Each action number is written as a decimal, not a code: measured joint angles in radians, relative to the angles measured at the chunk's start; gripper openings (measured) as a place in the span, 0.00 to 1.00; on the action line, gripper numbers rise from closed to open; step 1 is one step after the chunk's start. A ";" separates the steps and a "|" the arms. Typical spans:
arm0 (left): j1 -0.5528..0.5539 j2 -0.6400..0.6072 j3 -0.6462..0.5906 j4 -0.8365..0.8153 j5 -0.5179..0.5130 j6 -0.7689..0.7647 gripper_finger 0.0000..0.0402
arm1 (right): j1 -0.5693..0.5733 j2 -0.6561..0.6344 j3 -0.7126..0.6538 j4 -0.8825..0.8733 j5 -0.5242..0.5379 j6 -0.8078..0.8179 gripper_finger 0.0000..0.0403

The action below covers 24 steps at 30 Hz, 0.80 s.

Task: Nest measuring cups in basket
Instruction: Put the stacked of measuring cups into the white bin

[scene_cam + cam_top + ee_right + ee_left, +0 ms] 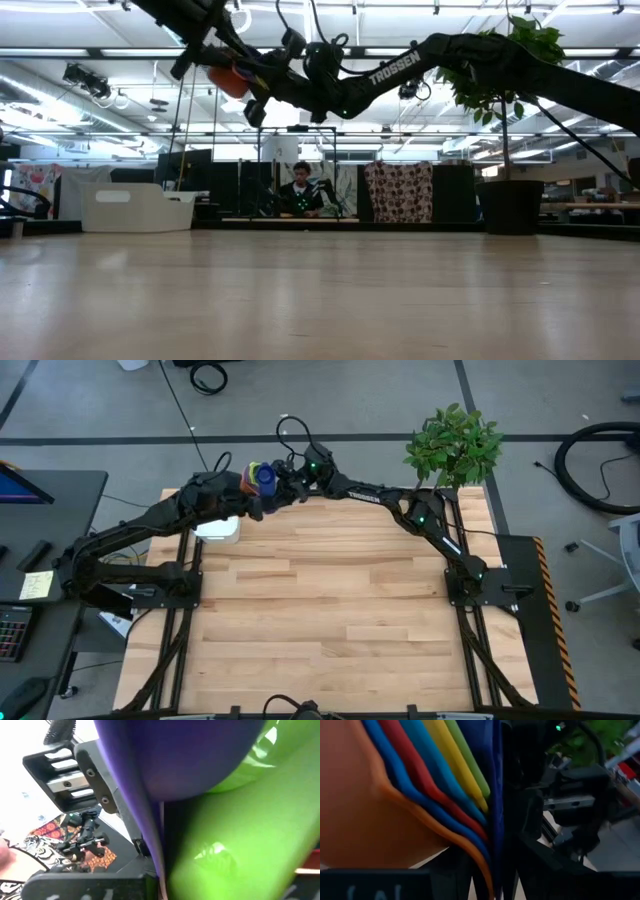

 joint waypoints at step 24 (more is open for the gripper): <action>-0.011 -0.206 0.001 -0.262 0.041 0.122 0.35 | 0.014 0.003 -0.002 -0.054 -0.055 0.028 0.14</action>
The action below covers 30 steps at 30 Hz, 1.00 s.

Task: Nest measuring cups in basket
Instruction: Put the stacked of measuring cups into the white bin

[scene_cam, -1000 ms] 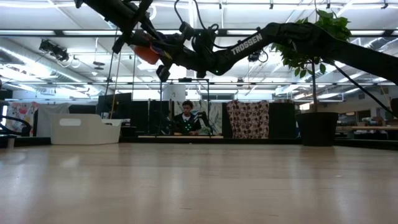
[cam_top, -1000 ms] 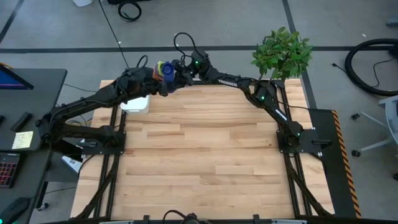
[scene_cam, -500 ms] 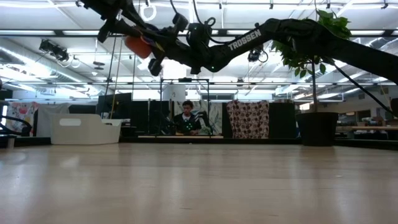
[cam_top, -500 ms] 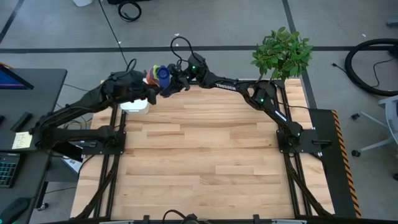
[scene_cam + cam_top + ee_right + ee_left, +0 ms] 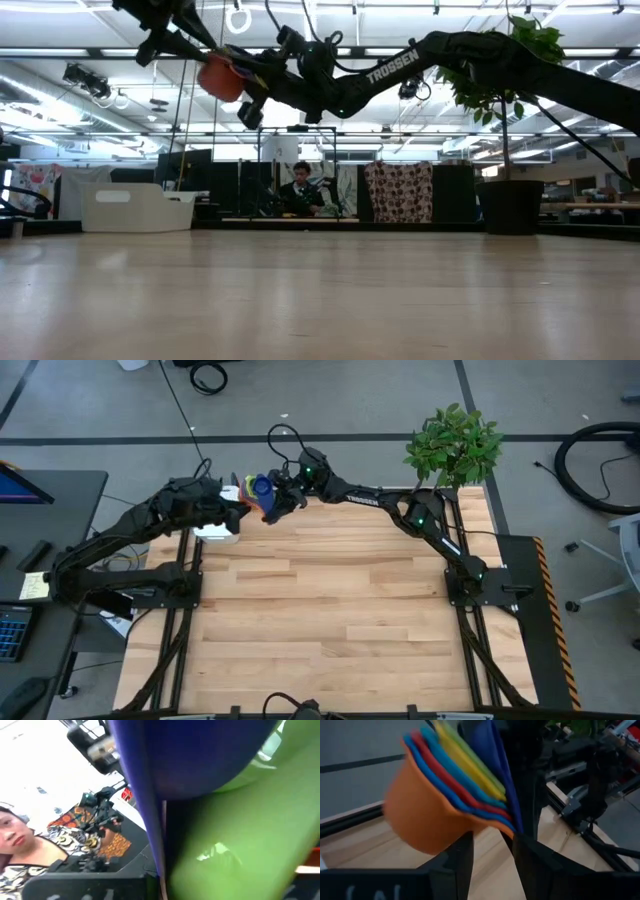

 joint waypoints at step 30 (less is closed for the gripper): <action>-0.001 -0.340 0.001 -0.169 0.012 0.043 0.35 | 0.136 -0.002 0.000 -1.415 0.545 -1.021 0.14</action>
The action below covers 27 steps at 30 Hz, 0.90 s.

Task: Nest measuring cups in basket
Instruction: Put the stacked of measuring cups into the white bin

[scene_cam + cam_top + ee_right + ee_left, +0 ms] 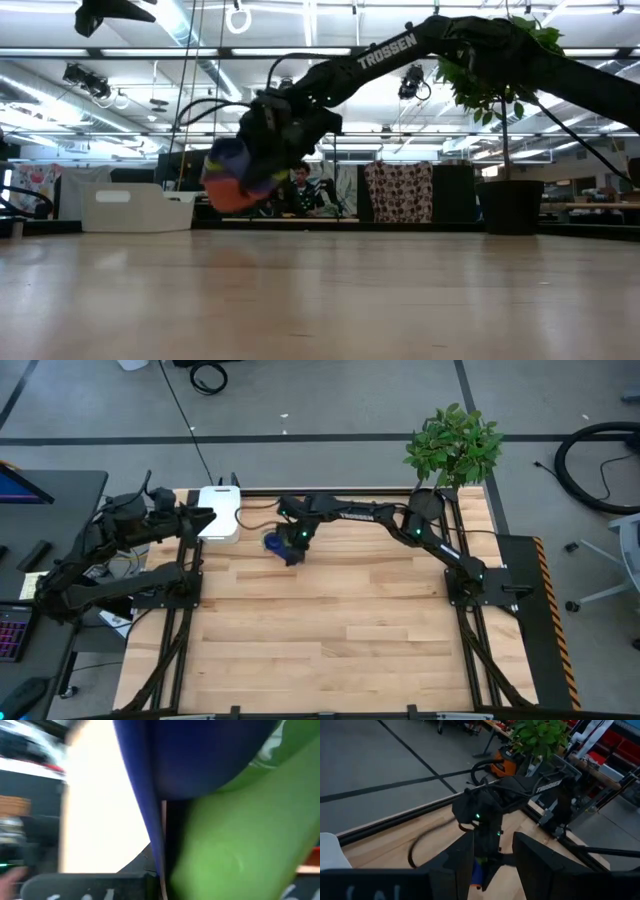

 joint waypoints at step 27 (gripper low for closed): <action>0.000 0.000 0.000 0.003 0.000 0.006 0.35 | 0.046 0.000 -0.238 0.052 -0.407 -0.114 0.14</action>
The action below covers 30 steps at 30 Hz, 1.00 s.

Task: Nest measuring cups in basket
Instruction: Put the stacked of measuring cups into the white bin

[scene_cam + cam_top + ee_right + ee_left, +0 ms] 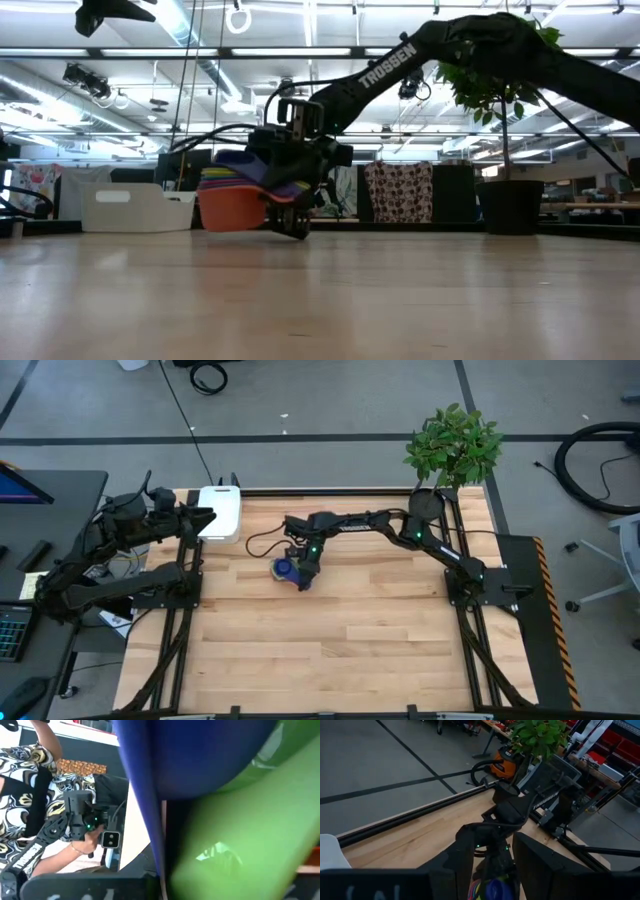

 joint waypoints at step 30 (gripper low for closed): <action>0.000 0.000 -0.001 0.000 0.001 -0.028 0.35 | 0.000 0.006 0.021 0.000 0.032 0.133 0.31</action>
